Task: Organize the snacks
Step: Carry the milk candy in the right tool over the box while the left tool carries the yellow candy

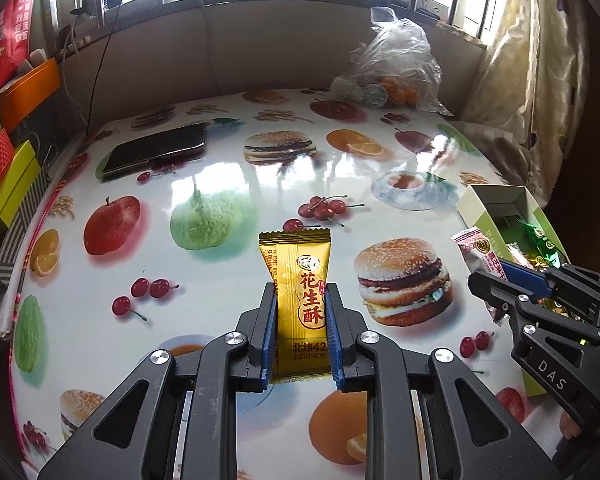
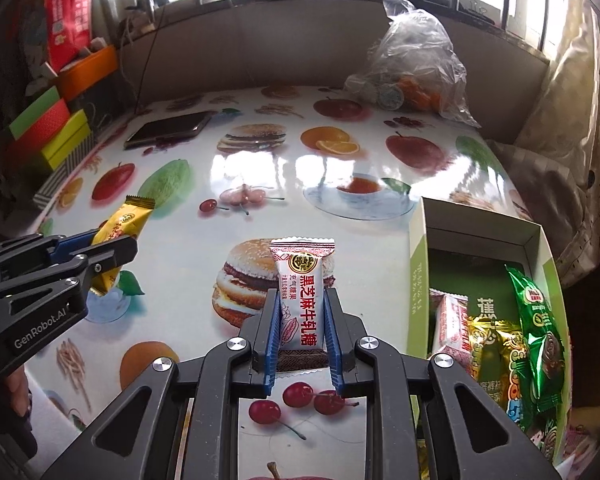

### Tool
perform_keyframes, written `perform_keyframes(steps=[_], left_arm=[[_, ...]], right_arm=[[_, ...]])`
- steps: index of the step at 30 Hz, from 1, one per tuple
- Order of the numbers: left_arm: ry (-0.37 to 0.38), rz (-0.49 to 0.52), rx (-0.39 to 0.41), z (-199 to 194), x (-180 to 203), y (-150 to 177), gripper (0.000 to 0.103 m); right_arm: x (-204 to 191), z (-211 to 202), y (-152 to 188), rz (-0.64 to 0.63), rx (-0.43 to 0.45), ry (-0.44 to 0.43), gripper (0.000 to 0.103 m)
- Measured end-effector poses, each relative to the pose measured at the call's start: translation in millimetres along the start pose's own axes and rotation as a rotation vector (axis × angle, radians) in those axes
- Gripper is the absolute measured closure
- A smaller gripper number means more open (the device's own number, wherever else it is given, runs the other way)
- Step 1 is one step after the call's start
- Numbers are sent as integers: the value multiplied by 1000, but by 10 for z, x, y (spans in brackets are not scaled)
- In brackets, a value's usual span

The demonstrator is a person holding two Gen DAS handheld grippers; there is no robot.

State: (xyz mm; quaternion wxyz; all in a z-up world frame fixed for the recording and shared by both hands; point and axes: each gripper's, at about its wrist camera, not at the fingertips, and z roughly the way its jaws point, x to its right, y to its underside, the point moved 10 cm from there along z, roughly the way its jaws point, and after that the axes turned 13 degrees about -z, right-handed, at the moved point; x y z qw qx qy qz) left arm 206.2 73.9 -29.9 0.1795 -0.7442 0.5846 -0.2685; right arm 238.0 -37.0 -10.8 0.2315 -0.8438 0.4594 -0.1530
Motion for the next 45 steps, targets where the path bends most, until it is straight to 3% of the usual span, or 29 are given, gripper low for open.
perform_keyframes(steps=[10,28,45], left_arm=[[47,44,-5,-90,374,51,80],[224,133,-54,-108,1392,79,80],[275,188,-125,159,1990,215,80]], right_arm=[[238,-303,109,47,30,41,83],[968,-730,542,173,23,153,83],[1278,-772,944,253,-10,175,83]])
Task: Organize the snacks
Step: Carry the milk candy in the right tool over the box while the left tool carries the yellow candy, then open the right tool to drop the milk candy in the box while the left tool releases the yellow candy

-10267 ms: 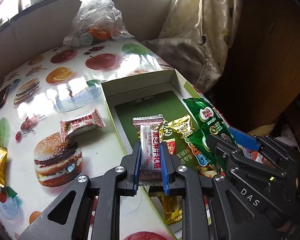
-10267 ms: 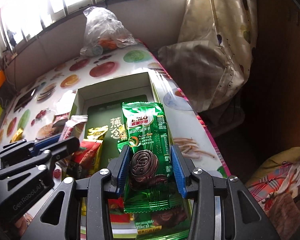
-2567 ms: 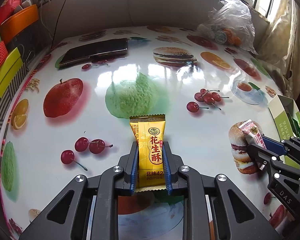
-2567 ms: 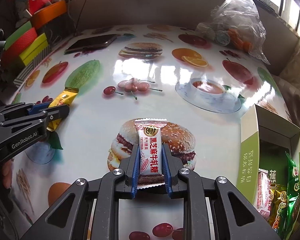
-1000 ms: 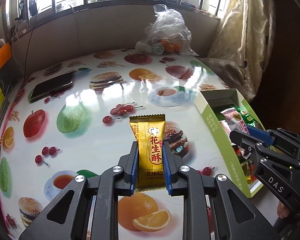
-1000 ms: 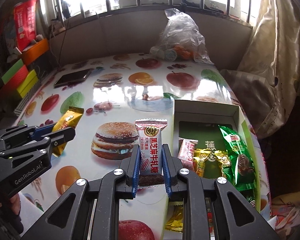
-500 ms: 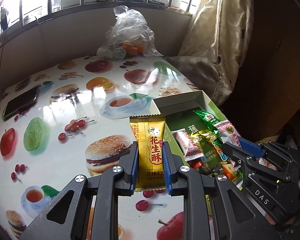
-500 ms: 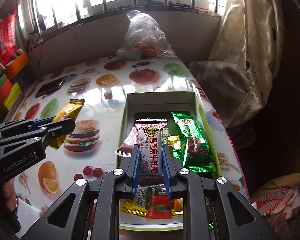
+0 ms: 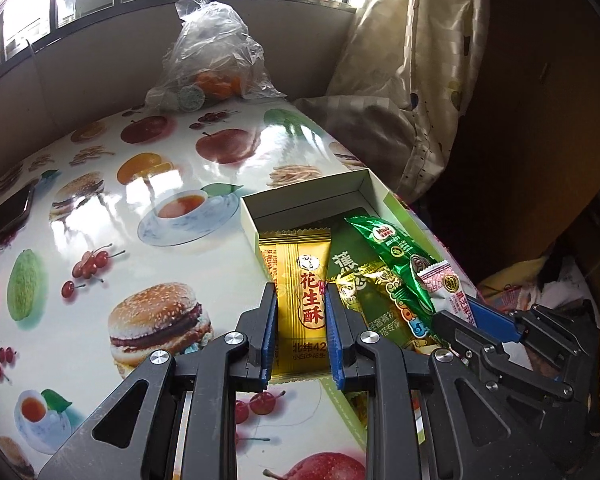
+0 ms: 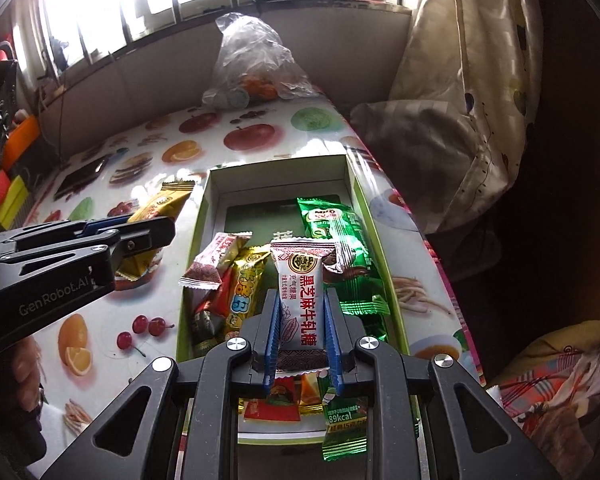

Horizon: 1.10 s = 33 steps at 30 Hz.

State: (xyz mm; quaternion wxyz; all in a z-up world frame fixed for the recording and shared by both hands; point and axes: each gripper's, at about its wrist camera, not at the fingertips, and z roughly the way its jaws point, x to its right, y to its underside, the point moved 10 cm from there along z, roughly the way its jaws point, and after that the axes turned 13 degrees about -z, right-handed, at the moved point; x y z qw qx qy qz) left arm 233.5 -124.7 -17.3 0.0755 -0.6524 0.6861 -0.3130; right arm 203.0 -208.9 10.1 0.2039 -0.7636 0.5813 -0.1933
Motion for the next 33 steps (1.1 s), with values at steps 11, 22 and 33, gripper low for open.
perform_keyframes(steps=[11,22,33], left_arm=[[4,24,-34,224,157,22,80],[-2,34,-64,427,242,36,80],[-6,37,-95,573,265,37,80]], right_arm=[[79,88,81,26,-17,-16,83],[34,125,118,25,-17,-50,83],[-6,143,133,15,-13,-69,83]])
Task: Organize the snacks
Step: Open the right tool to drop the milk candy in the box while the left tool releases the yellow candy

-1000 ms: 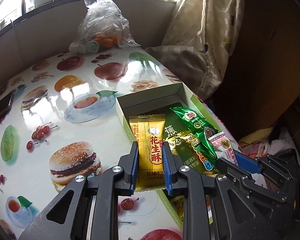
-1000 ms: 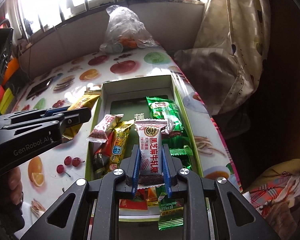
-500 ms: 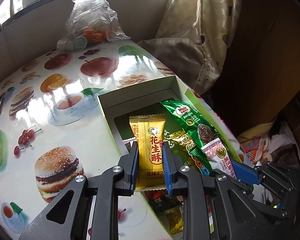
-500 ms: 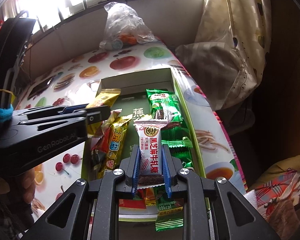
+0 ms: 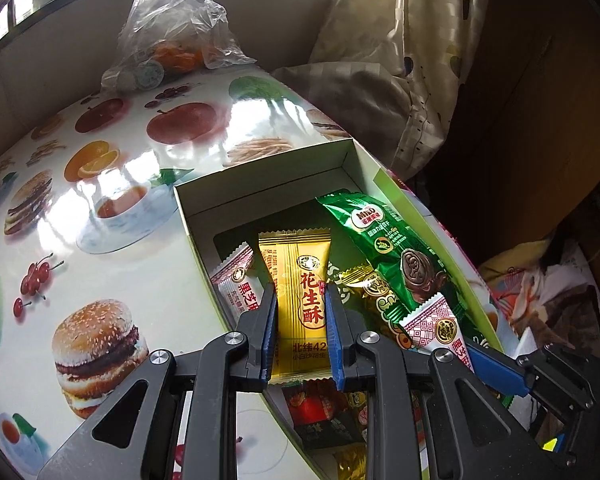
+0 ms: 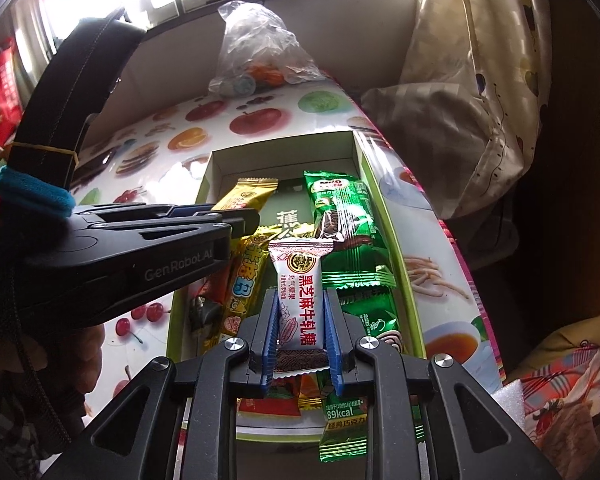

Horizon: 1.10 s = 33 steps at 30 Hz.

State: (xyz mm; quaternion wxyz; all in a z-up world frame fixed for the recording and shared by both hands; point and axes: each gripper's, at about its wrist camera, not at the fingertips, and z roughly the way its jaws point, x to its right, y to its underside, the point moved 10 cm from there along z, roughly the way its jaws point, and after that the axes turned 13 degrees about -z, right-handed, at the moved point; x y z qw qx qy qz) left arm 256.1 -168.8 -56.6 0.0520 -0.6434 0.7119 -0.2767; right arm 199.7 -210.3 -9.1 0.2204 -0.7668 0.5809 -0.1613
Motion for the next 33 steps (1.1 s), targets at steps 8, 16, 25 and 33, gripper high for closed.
perform_keyframes(steps=[8,16,25,33], left_arm=[[8,-9,-14,40,11,15,80],[10,-10,-16,49,12,15,80],[10,-11,-11,8,15,27,79],[21,-9,-2,-64,46,34,60]], right_arm=[[5,4,4,-7,9,14,82],[-5,2,-3,-13,10,17,77],[22,-21,8,3,15,26,63],[23,-41,26,14,17,27,60]])
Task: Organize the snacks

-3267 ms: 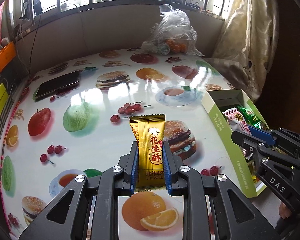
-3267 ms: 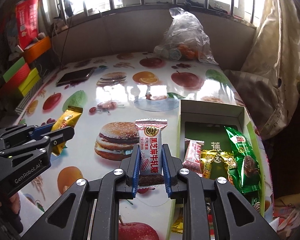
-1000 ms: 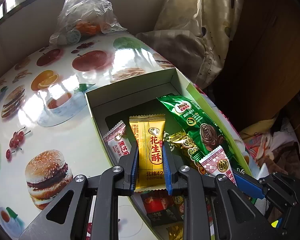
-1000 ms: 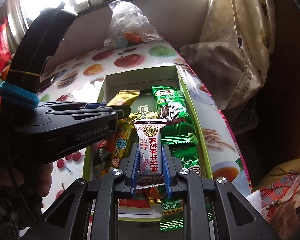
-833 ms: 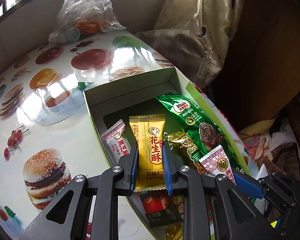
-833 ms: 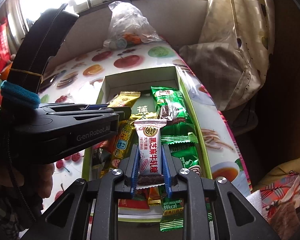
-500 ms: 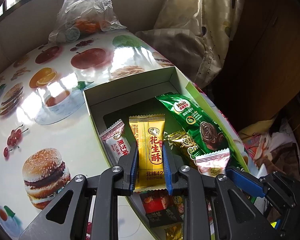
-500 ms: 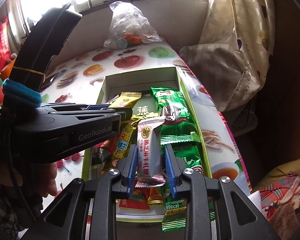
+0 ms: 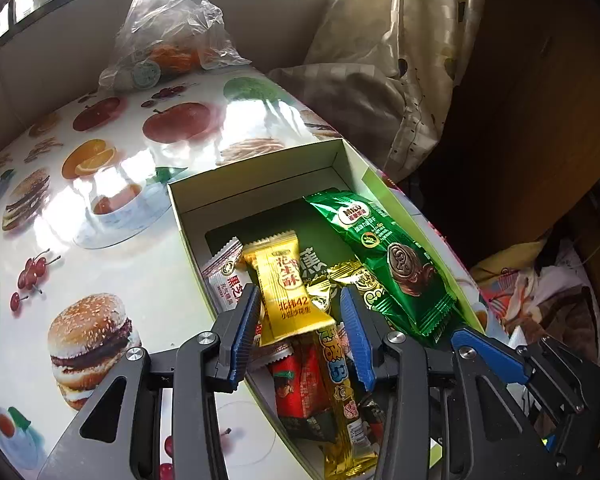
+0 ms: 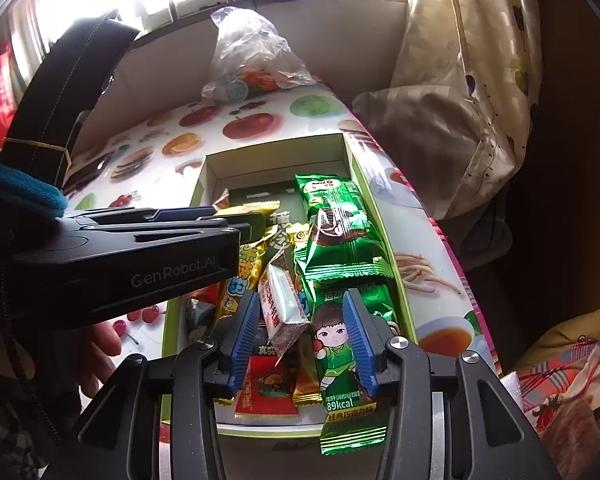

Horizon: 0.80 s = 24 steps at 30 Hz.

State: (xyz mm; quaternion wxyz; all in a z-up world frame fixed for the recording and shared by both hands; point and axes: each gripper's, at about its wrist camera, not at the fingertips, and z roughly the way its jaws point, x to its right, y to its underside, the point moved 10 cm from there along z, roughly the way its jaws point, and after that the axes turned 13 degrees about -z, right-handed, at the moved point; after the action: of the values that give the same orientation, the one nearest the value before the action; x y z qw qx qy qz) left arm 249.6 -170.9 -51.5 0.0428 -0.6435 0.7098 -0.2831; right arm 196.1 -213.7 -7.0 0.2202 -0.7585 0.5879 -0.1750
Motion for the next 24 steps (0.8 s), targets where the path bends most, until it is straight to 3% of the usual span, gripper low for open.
perform_keyframes(steps=[8,16,24], left_arm=[[-3,0,23,-118,-20,15,60],[-33,-1,111,-462,-95,57,60],[-49,-8,161,-768,-197,295,60]], right_arm=[[-20,-66,11,0,14,11,59],[-36,-192,35,6,37,44,54],[-35,-391,116,22,60,95,53]])
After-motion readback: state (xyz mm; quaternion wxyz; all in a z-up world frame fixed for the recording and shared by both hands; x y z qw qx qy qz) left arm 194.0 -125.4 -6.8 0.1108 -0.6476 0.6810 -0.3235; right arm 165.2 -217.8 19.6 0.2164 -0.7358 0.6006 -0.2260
